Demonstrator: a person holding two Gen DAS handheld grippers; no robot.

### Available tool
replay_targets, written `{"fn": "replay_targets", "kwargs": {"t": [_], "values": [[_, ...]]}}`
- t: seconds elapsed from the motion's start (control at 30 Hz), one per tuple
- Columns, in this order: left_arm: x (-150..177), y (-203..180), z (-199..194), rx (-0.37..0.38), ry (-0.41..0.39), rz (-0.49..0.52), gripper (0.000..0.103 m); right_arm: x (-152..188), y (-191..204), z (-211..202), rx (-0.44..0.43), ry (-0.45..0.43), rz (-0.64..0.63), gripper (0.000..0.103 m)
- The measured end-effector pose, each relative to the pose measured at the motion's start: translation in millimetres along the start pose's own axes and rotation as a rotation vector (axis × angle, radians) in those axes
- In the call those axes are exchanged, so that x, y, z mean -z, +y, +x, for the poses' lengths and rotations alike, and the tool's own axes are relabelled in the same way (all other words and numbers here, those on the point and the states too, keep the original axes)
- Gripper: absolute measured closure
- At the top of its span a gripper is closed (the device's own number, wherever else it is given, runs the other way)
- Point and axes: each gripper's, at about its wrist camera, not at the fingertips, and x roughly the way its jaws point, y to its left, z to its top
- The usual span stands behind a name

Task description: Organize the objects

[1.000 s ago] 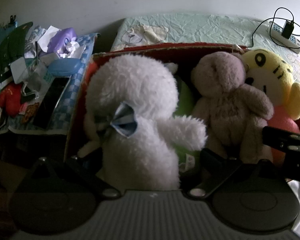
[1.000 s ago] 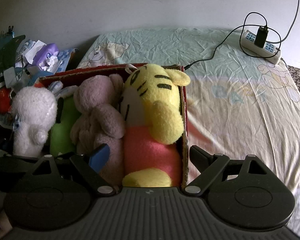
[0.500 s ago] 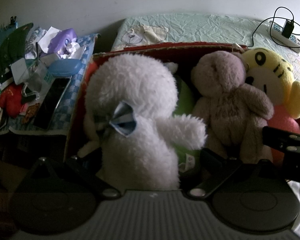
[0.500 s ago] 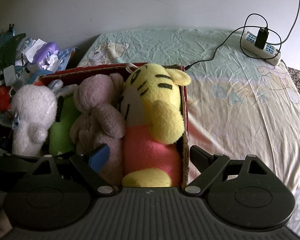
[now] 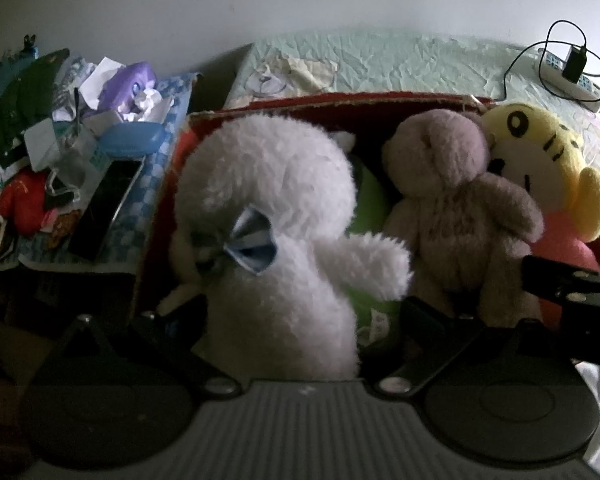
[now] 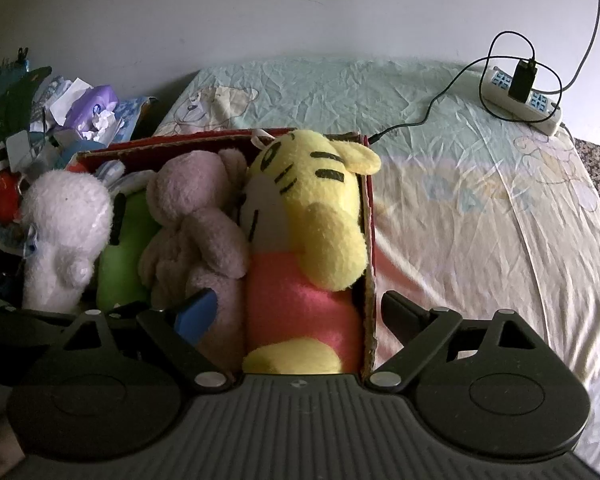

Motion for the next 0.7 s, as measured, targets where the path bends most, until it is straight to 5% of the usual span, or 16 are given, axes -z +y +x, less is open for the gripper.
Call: {"fn": "replay_targets", "kwargs": {"t": [0.7], "values": [[-6, 7, -21, 0.023, -0.056, -0.037, 0.003, -14, 7, -15, 0.001, -0.066, -0.026, 0.012]]}}
